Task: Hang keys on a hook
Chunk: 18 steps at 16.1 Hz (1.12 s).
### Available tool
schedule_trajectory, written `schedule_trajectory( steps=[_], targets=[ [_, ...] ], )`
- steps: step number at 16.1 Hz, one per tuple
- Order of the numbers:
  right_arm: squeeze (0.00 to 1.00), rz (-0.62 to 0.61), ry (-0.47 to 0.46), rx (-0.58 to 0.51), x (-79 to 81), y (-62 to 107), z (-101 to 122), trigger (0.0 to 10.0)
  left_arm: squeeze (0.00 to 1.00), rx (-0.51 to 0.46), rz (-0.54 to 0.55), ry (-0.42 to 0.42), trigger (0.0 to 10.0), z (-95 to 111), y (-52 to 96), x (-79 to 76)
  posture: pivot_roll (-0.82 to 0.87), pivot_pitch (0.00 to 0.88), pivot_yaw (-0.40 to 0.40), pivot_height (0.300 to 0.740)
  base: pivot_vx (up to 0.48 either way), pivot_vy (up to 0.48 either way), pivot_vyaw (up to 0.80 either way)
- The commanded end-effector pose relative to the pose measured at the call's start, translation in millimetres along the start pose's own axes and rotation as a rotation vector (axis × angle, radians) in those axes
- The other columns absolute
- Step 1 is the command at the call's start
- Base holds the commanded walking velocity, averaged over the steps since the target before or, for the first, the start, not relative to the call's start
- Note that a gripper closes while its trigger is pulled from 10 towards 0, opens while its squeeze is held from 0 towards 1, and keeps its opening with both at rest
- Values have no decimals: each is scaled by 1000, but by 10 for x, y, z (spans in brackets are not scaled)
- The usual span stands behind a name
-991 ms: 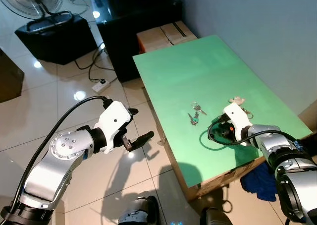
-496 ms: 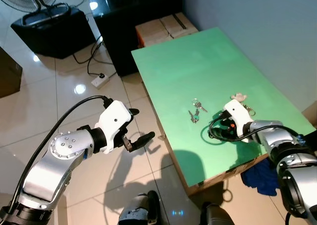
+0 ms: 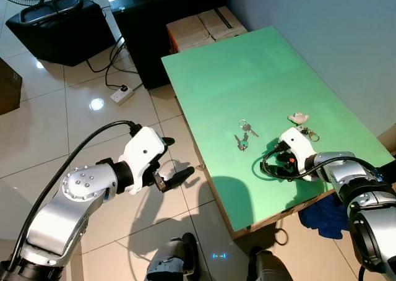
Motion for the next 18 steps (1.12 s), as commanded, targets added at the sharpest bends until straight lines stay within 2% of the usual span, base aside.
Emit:
schedule_trajectory(
  steps=[1, 2, 5, 6, 8, 10, 13, 18],
  targets=[
    [0, 37, -3, 29, 54, -24, -45, 5569, 0, 4, 1, -8, 10000, 18, 44, 2, 55, 259, 114, 740, 0, 0, 0],
    [0, 44, -5, 35, 63, -25, -58, 4157, 0, 3, -4, -6, 10000, 21, 47, -12, 55, 259, 114, 740, 0, 0, 0],
    [0, 48, -3, 44, 68, -27, -84, 2627, 0, 6, -10, -1, 10000, 21, 57, -39, 58, 258, 106, 740, 0, 0, 0],
    [0, 51, -4, 44, 71, -27, -82, 1490, 0, 6, -10, 1, 10000, 24, 63, -46, 61, 257, 104, 740, 0, 0, 0],
    [0, 53, -5, 46, 74, -28, -91, 471, 0, 8, -10, 3, 10000, 24, 69, -50, 63, 255, 104, 740, 0, 0, 0],
    [0, 50, -3, 48, 73, -29, -91, 0, 0, 9, -9, 3, 10000, 29, 69, -44, 63, 258, 104, 740, 0, 0, 0],
    [0, 24, 27, 48, 47, -29, -77, 0, 0, 9, -7, 5, 10000, 32, 70, -46, 62, 260, 103, 740, 0, 0, 0],
    [0, 19, 25, 32, 42, -28, -53, 0, 0, 8, -2, 11, 10000, 33, 54, -40, 57, 266, 97, 740, 0, 0, 0]
  ],
)
Point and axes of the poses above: a point about 5 cm out from each wrist's last joint towards the gripper, its own y axis pointing back from the gripper into the wrist, its own z axis along the axis of the wrist's last joint, x = y × z, the point moved 4 cm from there along -y, pointing out of the wrist towards the gripper, and after that the axes turned 5 degrees about -y, right-handed, at the moved point
